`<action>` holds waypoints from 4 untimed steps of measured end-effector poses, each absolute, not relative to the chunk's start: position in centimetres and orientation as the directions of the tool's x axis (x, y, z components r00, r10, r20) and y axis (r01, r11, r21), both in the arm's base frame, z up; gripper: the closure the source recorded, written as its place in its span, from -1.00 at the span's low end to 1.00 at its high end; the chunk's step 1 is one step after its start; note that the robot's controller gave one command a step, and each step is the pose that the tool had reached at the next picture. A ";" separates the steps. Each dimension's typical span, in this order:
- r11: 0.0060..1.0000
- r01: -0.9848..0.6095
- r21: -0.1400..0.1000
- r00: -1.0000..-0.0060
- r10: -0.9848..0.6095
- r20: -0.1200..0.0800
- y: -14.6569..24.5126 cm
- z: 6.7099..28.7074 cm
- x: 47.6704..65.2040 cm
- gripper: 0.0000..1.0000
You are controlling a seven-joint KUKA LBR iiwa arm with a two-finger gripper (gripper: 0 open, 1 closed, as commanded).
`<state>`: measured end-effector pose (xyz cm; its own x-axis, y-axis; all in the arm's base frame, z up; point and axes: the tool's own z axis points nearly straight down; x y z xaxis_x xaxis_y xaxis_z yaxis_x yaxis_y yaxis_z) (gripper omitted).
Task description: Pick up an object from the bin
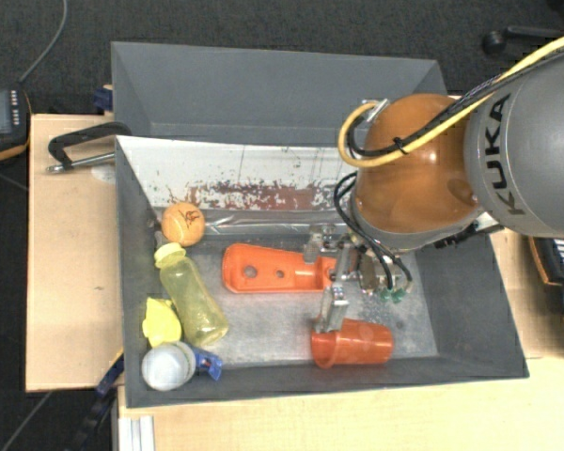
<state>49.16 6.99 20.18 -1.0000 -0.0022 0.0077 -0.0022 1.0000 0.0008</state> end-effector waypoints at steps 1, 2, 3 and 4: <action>1.000 -0.001 0.001 -1.000 -0.001 0.000 6.9 20.6 49.3 -1.00; 0.997 -0.081 0.002 -0.997 -0.081 -0.002 7.5 16.7 50.5 -1.00; 0.971 -0.238 0.002 -0.971 -0.238 -0.003 7.8 14.0 53.1 -1.00; 0.993 -0.121 0.003 -0.993 -0.121 -0.004 6.3 10.4 54.6 -1.00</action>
Offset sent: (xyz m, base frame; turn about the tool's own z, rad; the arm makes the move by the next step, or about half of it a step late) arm 0.0249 0.0098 -0.0910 -0.1818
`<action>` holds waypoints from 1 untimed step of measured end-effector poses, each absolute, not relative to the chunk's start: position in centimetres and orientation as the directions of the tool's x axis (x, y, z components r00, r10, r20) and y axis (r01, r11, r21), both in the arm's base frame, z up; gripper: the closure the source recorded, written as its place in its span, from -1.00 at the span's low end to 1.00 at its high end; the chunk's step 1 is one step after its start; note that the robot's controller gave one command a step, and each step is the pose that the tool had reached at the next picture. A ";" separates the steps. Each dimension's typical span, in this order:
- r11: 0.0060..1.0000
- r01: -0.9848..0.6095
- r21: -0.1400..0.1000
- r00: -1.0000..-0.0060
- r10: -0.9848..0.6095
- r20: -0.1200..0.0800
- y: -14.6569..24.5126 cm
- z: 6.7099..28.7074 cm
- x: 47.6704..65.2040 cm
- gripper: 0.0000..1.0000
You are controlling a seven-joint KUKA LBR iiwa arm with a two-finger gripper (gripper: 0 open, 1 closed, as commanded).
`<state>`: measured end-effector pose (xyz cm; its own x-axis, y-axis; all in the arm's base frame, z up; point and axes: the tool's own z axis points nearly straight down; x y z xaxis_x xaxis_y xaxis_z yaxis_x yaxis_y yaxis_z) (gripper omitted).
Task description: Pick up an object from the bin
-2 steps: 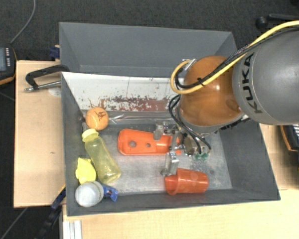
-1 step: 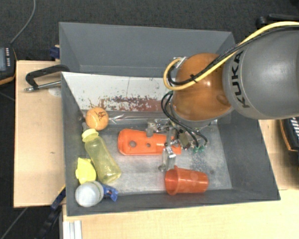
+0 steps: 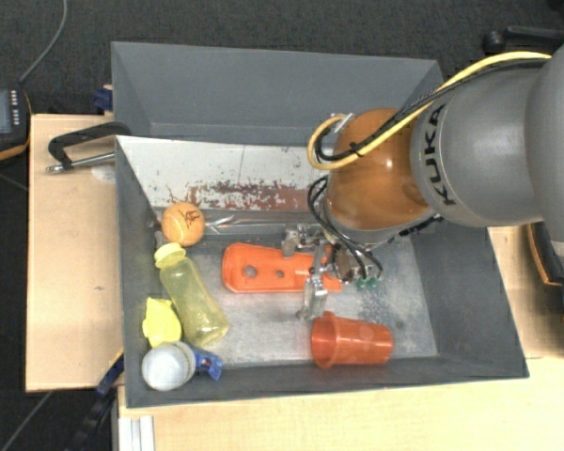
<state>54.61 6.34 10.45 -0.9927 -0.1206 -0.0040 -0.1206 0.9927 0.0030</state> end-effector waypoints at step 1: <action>0.990 -0.143 0.004 -0.990 -0.143 -0.007 6.1 7.4 56.1 1.00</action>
Offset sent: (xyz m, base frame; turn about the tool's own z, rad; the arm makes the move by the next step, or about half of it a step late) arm 0.0000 0.0000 0.0000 0.0000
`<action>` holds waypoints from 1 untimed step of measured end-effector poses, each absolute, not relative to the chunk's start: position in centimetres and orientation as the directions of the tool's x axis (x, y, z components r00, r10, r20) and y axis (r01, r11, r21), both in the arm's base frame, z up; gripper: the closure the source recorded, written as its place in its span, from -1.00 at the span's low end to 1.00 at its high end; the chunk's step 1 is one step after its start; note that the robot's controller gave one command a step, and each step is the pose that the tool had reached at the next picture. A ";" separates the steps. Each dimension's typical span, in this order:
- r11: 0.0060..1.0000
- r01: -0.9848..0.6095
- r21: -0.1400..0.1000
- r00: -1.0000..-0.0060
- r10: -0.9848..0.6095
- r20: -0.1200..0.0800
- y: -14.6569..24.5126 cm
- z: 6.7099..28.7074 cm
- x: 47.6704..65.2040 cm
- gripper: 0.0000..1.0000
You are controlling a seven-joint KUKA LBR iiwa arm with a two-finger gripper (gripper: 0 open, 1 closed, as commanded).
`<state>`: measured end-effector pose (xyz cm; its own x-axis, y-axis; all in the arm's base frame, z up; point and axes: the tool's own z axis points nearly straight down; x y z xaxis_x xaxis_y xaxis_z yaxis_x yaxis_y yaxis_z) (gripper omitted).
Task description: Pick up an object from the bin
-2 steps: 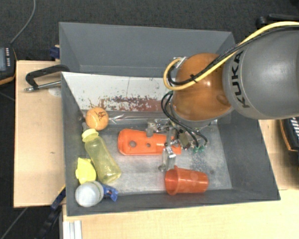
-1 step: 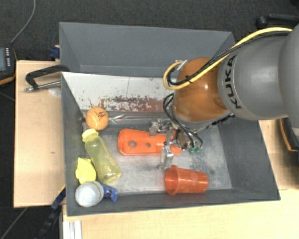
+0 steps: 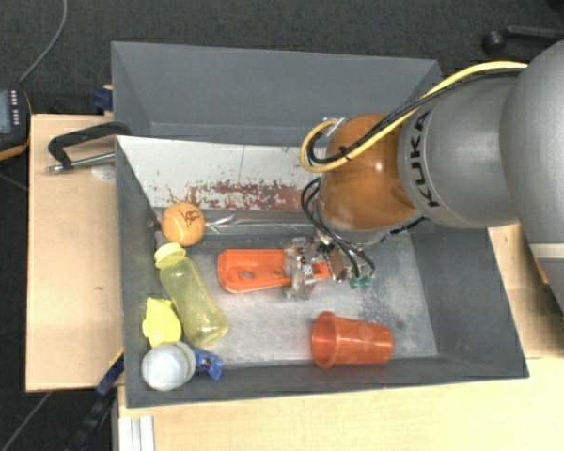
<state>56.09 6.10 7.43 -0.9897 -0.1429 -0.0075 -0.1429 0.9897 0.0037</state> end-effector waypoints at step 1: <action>0.990 -0.143 0.004 -0.990 -0.143 -0.007 6.1 7.4 56.1 1.00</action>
Offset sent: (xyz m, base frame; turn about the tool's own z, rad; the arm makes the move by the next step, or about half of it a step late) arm 0.0120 -0.0041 -0.0019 -0.0313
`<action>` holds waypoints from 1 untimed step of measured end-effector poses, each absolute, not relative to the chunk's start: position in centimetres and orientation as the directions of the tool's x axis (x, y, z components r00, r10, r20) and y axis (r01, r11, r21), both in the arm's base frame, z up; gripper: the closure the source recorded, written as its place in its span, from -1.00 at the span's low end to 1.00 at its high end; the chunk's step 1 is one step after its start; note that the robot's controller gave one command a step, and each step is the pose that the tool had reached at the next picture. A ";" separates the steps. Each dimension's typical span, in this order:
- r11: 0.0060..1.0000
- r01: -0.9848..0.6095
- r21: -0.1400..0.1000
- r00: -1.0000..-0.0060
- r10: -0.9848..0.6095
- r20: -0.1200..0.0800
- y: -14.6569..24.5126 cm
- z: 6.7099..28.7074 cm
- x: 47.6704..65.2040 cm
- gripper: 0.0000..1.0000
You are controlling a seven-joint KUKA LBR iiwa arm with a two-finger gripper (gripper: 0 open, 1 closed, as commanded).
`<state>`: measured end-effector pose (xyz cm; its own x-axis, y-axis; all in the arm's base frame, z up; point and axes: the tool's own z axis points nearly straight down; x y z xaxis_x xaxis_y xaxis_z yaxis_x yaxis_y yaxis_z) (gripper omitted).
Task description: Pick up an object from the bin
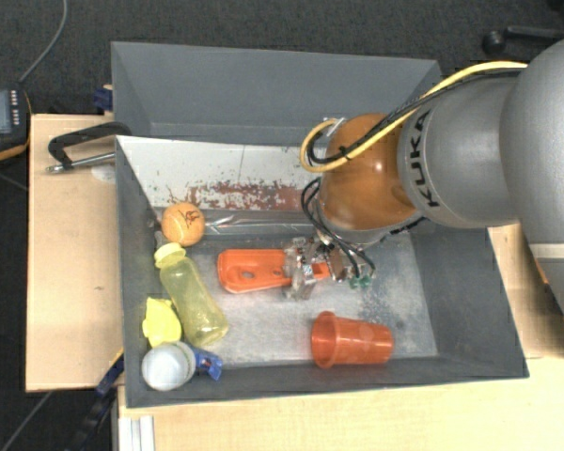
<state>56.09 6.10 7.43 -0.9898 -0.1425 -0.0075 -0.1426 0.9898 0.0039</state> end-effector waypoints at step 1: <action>0.987 -0.160 0.004 -0.987 -0.160 -0.011 6.0 7.4 56.8 1.00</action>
Offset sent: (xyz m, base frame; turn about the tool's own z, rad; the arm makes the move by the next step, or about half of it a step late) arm 0.0341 -0.0134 -0.0043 0.0061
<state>56.79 5.97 7.38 -0.9870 -0.1604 -0.0107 -0.1605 0.9870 0.0041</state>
